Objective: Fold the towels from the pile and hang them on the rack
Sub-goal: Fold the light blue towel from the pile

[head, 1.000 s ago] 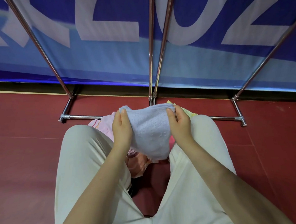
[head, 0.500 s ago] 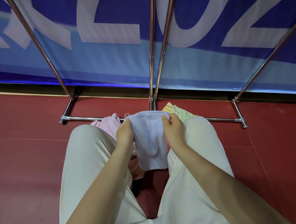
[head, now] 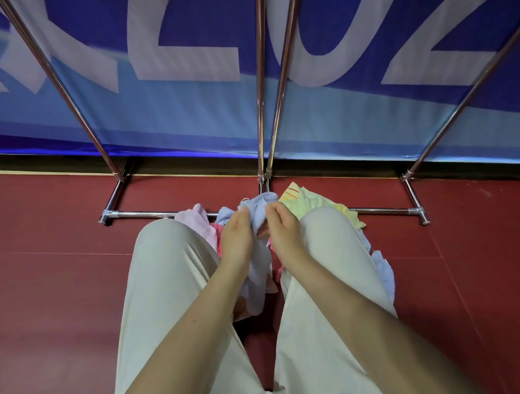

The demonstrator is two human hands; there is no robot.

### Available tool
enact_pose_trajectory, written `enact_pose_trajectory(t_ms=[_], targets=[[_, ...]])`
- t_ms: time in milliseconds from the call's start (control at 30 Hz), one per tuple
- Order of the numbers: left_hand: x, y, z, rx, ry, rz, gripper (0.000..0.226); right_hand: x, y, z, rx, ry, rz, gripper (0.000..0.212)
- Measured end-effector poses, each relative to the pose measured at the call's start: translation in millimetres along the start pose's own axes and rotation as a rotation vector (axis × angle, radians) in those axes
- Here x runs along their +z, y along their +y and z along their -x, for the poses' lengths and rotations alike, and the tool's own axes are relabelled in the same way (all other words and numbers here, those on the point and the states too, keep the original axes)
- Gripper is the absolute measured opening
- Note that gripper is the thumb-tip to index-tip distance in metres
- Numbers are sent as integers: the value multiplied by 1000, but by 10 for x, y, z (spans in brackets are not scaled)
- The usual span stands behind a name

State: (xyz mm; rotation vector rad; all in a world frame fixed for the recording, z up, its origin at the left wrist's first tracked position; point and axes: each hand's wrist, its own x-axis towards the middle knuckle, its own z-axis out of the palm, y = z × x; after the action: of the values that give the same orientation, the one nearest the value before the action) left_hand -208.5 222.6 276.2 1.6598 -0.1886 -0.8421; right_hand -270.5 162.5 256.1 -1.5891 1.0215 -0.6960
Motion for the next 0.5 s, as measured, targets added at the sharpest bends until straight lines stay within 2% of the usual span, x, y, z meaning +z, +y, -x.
enact_pose_trajectory(t_ms=[100, 167, 233, 333, 400, 500], targets=[[-52, 33, -73, -42, 20, 63, 25, -38, -22, 33, -34, -130, -66, 31], [-81, 35, -105, -79, 33, 114, 22, -62, -19, 54, -109, -172, -22, 34], [-89, 22, -130, -114, 0, 187, 24, -71, 11, 38, -248, -134, 86, 29], [-105, 13, -135, -138, -1, 140, 26, -75, 73, -28, -431, -20, 256, 21], [-102, 59, -90, -143, 5, 152, 24, -88, 67, -40, -438, 20, 288, 23], [-95, 127, -53, -105, 6, 133, 18, -102, 99, -76, -340, 20, 245, 51]])
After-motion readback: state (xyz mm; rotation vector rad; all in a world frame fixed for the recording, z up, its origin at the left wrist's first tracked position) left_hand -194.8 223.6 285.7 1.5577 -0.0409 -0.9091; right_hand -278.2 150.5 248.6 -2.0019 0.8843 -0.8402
